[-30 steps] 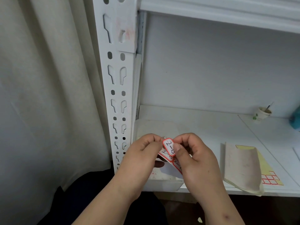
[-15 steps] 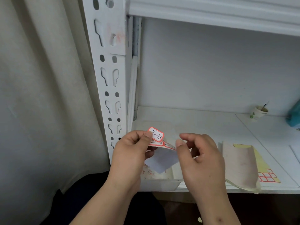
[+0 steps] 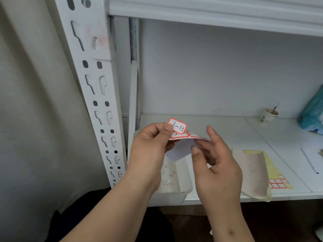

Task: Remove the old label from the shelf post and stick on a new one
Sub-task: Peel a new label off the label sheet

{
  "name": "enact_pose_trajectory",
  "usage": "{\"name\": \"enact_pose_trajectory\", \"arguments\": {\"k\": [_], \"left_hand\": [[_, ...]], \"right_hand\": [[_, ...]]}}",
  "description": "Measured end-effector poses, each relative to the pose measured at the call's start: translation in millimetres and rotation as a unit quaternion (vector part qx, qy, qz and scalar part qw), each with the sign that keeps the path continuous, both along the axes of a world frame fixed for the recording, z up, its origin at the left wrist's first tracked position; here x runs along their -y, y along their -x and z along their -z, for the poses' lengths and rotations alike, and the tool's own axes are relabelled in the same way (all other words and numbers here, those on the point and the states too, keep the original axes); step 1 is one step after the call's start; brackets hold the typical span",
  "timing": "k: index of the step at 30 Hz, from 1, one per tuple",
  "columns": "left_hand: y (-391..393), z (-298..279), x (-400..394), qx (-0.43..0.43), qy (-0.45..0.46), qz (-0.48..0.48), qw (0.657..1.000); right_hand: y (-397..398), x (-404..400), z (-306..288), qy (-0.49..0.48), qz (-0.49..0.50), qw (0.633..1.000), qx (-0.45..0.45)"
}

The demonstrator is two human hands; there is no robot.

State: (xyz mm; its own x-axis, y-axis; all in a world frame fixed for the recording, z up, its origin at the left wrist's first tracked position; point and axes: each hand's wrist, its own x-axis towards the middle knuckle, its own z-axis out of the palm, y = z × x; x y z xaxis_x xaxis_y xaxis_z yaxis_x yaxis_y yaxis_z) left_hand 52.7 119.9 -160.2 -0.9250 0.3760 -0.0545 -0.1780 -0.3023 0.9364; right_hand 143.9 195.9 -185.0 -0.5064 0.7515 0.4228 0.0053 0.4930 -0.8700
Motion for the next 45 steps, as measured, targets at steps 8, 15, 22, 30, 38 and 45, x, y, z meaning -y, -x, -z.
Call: {"name": "enact_pose_trajectory", "arguments": {"k": [8, 15, 22, 30, 38, 45], "left_hand": [[2, -24, -22, -0.072, 0.004, 0.015, 0.997], [-5, 8, -25, 0.035, 0.091, -0.008, 0.995], [-4, 56, -23, 0.15, 0.211, 0.035, 0.965], [-2, 64, -18, 0.167, 0.236, 0.039, 0.956], [3, 67, -10, 0.198, 0.204, 0.033, 0.958], [9, 63, -3, 0.216, 0.11, 0.032, 0.97]], "right_hand": [[1, -19, -13, -0.05, 0.029, 0.991, -0.121], [11, -28, 48, 0.07, 0.055, 0.992, -0.084], [10, -52, 116, 0.296, 0.132, 0.942, 0.087], [14, -75, 147, 0.294, 0.106, 0.909, 0.276], [18, -62, 136, 0.278, 0.102, 0.917, 0.268], [39, -27, 57, 0.225, -0.004, 0.968, 0.108]]}}
